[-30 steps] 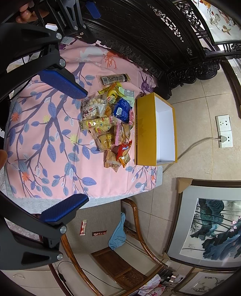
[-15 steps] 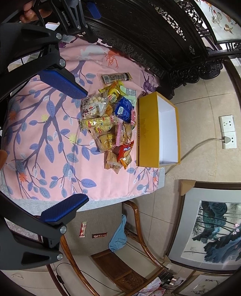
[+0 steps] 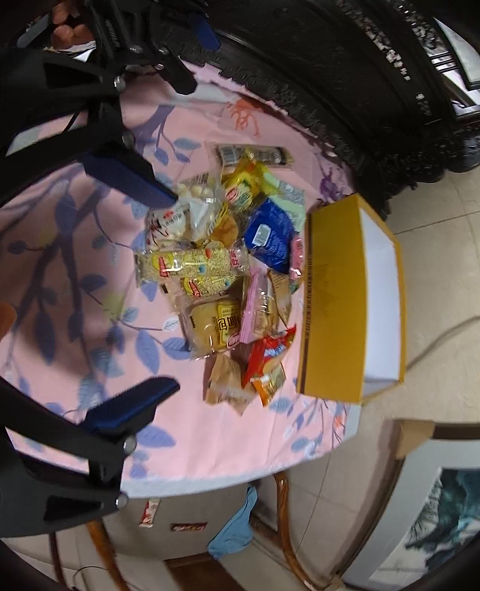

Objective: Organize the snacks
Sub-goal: 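Grasp the white-puff bag with left tool while right tool grasps yellow bun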

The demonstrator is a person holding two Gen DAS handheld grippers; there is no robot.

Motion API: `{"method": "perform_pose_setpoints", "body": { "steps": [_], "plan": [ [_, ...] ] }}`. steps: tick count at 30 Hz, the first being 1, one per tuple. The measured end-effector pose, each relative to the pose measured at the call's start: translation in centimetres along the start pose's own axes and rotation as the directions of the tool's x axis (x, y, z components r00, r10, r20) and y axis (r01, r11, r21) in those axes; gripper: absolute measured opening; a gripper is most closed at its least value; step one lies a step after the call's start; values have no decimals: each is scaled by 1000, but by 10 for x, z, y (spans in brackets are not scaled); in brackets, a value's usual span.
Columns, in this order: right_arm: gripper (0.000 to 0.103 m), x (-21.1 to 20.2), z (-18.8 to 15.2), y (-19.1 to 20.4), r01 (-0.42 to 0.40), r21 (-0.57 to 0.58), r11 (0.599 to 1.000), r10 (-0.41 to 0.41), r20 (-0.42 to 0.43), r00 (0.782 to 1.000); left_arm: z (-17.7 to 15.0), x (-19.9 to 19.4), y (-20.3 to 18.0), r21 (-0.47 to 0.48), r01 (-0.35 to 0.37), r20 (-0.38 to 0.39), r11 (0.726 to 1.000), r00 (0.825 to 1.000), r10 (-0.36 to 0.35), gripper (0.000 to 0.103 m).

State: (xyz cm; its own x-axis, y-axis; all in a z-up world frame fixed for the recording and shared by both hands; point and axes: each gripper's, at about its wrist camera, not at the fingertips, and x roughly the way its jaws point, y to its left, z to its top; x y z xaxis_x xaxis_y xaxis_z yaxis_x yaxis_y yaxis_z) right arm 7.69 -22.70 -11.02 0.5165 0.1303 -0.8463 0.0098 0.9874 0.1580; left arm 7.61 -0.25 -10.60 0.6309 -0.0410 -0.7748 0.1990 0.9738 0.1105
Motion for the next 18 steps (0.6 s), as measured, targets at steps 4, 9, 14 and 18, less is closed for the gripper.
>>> {"method": "perform_pose_setpoints", "body": {
  "steps": [4, 9, 14, 18],
  "plan": [
    [83, 28, 8, -17, 4, -7, 1000, -5, -26, 1000, -4, 26, -11, 12, 22, -1, 1000, 1000, -22, 101],
    [78, 62, 18, -29, -7, -55, 998, 3, -69, 998, -6, 56, -24, 0, 30, -35, 1000, 999, -30, 101],
    [64, 94, 24, -34, -37, -97, 995, 25, -121, 992, -13, 79, -38, -8, 39, -74, 999, 996, -40, 101],
    [64, 109, 25, -39, -82, -105, 991, 66, -151, 986, -15, 86, -47, -23, 65, -65, 998, 996, -66, 101]
  ]
}}
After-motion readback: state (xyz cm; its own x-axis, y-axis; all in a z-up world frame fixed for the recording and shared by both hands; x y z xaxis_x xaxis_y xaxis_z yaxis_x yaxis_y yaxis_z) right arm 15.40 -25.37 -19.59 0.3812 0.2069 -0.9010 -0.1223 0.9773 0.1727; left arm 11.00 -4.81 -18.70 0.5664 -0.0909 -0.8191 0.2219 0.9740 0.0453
